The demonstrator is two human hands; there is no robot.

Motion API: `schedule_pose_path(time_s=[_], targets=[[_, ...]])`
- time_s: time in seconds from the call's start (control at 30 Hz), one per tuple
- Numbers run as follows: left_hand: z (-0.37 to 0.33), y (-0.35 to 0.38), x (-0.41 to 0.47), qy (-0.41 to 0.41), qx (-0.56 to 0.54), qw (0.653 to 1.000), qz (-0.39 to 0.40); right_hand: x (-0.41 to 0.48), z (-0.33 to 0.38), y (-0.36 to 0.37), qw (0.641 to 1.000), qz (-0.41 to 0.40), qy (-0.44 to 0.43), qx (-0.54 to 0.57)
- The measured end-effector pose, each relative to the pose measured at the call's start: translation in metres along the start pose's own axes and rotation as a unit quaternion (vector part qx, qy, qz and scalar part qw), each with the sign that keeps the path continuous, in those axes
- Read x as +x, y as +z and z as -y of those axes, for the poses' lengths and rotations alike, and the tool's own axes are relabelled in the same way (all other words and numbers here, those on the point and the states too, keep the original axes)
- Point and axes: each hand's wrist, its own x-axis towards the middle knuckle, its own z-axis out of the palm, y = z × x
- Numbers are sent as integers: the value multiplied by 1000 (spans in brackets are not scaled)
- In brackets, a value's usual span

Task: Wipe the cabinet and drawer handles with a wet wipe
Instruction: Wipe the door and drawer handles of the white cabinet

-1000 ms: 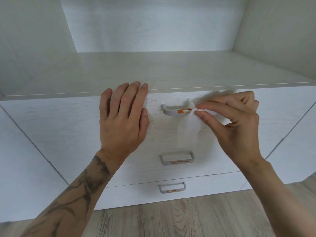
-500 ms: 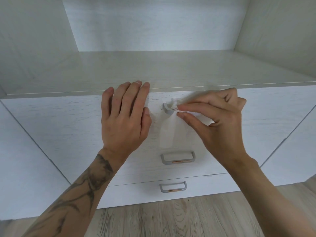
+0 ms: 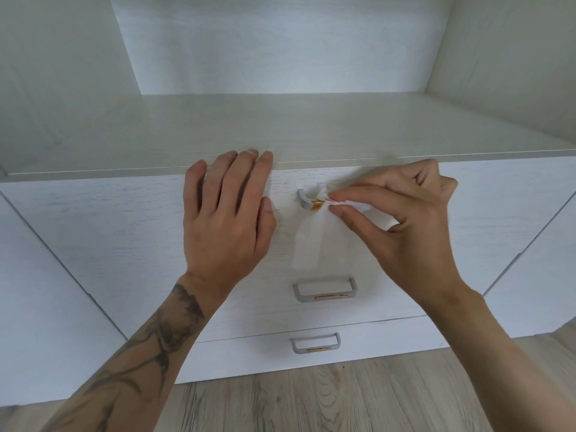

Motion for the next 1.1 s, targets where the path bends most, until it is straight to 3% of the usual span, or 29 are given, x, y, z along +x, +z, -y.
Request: schedule_pose_path(time_s=[0.23,0.47,0.87,1.1], targets=[[-1,0,1,1,3,1000,0,5,13,4,999,-47,-7,3],[0,0,1,-1,9,1000,-2,-6,19,14,995,-49,-44,-80],[-1,-1,0,1,5,1000,1,1,7,10,998,-24,40,28],[0,2,-1,1,2,1000,1,6,18,18,998,-6,40,51]])
